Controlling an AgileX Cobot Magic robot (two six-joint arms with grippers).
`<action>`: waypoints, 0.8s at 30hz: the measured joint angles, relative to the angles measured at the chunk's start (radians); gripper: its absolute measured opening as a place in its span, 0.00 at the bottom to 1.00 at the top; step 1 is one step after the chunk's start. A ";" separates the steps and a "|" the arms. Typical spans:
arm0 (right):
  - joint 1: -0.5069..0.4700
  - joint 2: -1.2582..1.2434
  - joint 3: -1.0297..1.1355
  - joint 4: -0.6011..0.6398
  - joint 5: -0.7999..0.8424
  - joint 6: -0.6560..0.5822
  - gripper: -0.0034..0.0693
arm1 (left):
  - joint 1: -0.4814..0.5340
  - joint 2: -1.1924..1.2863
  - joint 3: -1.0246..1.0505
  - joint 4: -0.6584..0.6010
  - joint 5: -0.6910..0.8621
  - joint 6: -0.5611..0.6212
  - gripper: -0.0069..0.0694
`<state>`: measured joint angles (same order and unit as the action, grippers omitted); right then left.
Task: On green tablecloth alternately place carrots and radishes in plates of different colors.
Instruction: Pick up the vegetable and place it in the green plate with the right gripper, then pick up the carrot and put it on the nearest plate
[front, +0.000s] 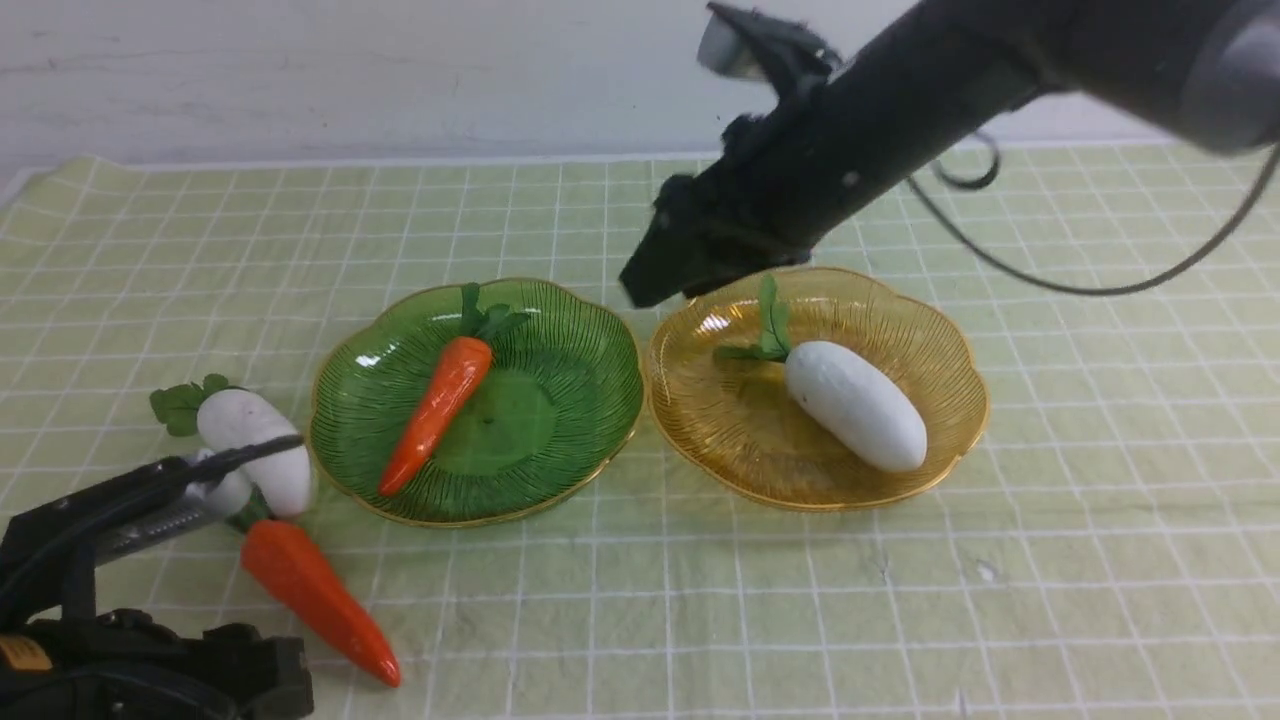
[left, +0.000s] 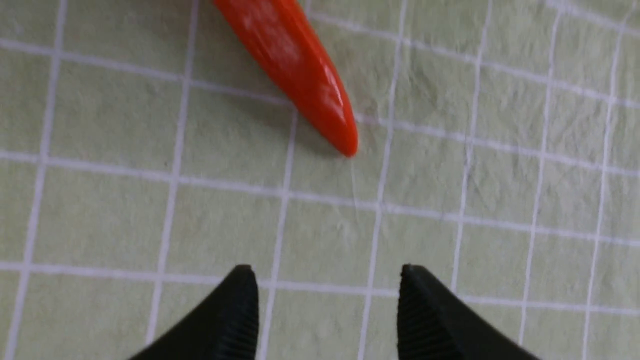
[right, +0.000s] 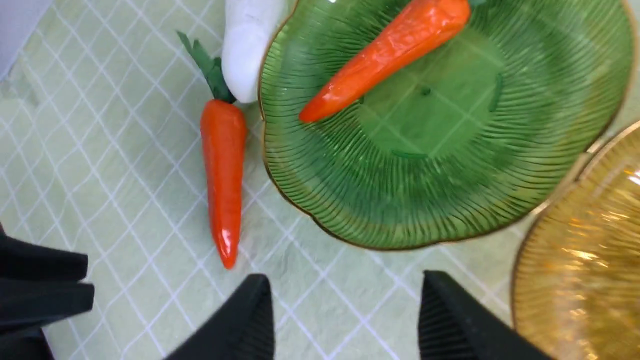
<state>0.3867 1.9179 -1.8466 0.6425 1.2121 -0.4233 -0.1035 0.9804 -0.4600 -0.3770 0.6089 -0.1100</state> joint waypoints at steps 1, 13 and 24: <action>-0.010 -0.025 -0.001 -0.044 0.012 0.024 0.36 | 0.000 0.009 0.000 0.002 -0.046 -0.023 0.59; -0.017 -0.325 0.236 -0.380 0.035 0.255 0.03 | 0.000 0.265 0.000 -0.052 -0.396 -0.147 0.62; -0.013 -0.512 0.532 -0.375 0.041 0.249 0.03 | 0.000 0.538 -0.014 -0.098 -0.615 -0.189 0.62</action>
<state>0.3741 1.4057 -1.3149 0.2672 1.2530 -0.1739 -0.1035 1.5185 -0.4742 -0.4748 -0.0057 -0.2992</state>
